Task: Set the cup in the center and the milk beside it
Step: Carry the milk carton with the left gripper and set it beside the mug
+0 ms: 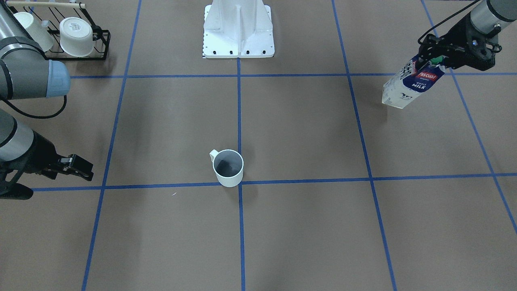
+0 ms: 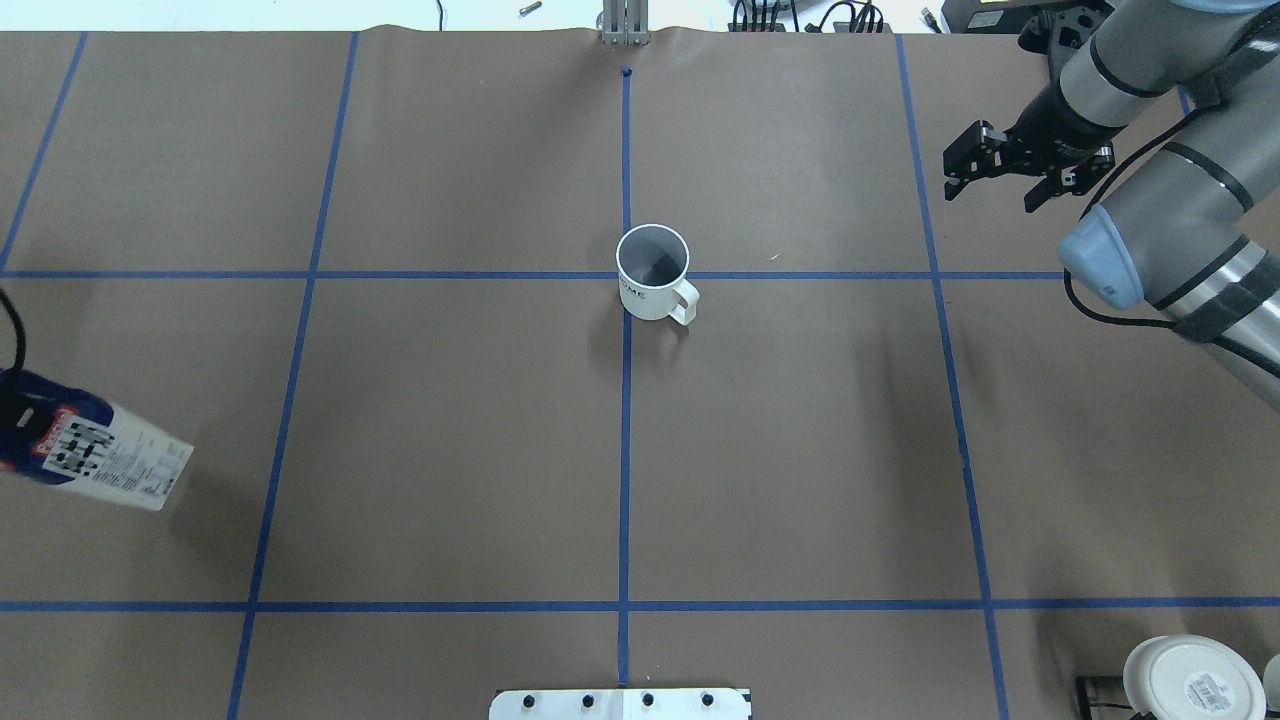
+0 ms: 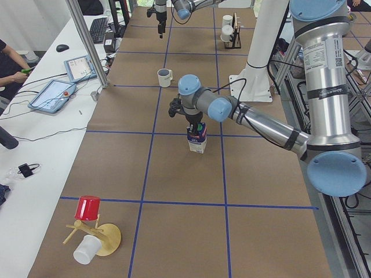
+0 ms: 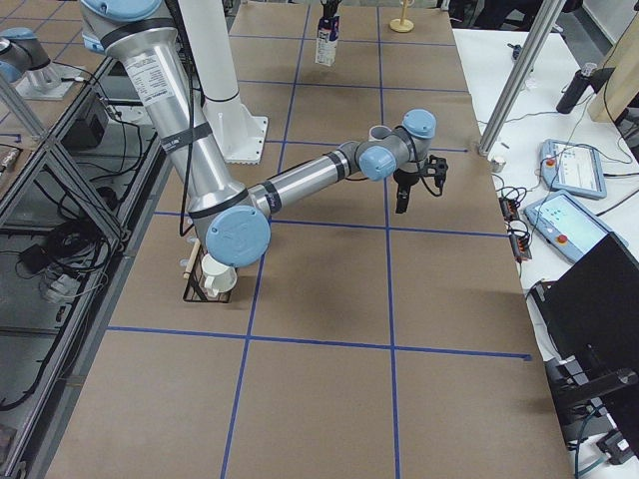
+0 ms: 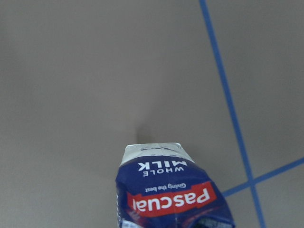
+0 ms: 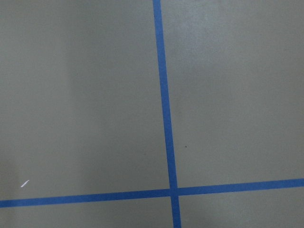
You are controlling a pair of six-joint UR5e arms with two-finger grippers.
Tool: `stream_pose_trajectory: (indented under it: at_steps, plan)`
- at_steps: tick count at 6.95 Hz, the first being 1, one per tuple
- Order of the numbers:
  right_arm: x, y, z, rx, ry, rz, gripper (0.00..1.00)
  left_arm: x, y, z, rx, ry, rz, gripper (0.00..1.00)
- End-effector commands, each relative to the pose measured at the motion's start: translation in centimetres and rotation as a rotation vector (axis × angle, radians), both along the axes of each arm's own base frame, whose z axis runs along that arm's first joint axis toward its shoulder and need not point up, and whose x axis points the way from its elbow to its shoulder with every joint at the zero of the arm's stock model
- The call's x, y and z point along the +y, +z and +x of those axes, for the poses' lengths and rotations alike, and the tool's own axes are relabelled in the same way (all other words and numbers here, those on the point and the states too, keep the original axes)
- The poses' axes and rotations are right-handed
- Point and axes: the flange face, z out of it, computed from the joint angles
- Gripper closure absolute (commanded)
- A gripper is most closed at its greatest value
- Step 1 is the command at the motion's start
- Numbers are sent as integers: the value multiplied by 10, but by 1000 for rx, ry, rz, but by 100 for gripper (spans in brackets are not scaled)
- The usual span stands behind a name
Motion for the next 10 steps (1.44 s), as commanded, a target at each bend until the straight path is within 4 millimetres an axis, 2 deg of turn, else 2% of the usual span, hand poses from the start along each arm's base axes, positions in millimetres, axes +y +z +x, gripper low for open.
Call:
stream_pose_trajectory:
  at_steps: [1, 2, 3, 4, 6, 8, 9, 10]
  plan:
    - [1, 5, 9, 1, 11, -5, 0, -102, -149, 46, -95, -36, -58, 100]
    - [3, 14, 23, 1, 25, -19, 0, -137, -185, 70, -136, -69, -79, 100]
    - [7, 21, 30, 3, 29, -22, 0, -144, -195, 100, -117, -90, -93, 100]
    - [8, 26, 32, 7, 29, -26, 0, -160, -210, 135, -86, -139, -127, 100]
    - [11, 29, 34, 6, 29, -25, 0, -180, -251, 215, -50, -164, -181, 100]
    - [13, 32, 34, 7, 27, -26, 0, -195, -276, 294, -15, -209, -185, 100]
    - [14, 34, 34, 7, 27, -27, 0, -186, -283, 313, -20, -212, -180, 100]
    - [14, 36, 34, 9, 28, -28, 0, -190, -290, 319, -23, -214, -180, 100]
